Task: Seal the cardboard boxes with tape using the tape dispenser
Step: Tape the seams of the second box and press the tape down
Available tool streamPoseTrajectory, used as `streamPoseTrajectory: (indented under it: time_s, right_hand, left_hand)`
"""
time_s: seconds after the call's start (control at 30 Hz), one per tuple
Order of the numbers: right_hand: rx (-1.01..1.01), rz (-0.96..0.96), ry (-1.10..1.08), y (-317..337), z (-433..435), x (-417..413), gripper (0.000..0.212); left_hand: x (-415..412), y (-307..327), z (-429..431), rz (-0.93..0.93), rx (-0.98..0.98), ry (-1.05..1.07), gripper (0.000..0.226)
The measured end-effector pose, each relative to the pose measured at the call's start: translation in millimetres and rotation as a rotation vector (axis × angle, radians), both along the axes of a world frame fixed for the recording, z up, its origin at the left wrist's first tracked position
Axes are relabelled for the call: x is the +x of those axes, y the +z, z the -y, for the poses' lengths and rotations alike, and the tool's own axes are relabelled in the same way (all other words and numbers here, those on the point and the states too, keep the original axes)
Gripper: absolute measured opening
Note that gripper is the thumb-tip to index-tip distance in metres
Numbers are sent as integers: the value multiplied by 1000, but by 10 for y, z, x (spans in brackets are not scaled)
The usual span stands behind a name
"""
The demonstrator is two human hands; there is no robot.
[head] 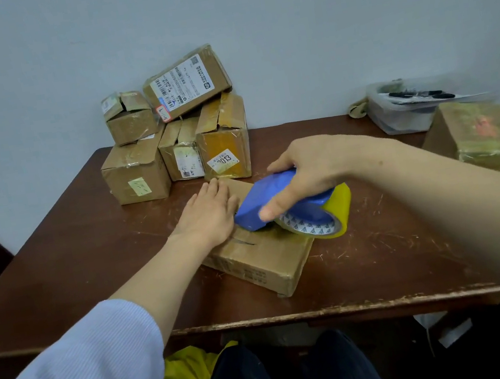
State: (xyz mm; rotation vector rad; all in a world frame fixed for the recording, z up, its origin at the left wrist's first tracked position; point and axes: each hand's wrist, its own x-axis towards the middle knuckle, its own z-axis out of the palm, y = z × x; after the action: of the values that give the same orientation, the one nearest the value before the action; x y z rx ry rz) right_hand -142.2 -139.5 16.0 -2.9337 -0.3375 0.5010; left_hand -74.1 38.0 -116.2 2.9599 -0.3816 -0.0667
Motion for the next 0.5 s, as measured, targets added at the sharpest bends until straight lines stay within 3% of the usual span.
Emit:
streamPoseTrajectory:
  time_s: [0.03,0.1,0.2,0.5]
  right_hand:
    - [-53,-21,29,6,5,-12,94]
    - [-102,-8,78,12,17,-35,87]
    - [-36,54,69,-18,58,-59,74]
    - [91,44,17,-83,263,-183,74]
  left_hand:
    - [-3,-3,-1,-8,8,0,57]
    - [1,-4,-1,-21,11,9,58]
    - [-5,9,15,-40,12,21,60]
    - [-18,12,32,-56,51,0,58]
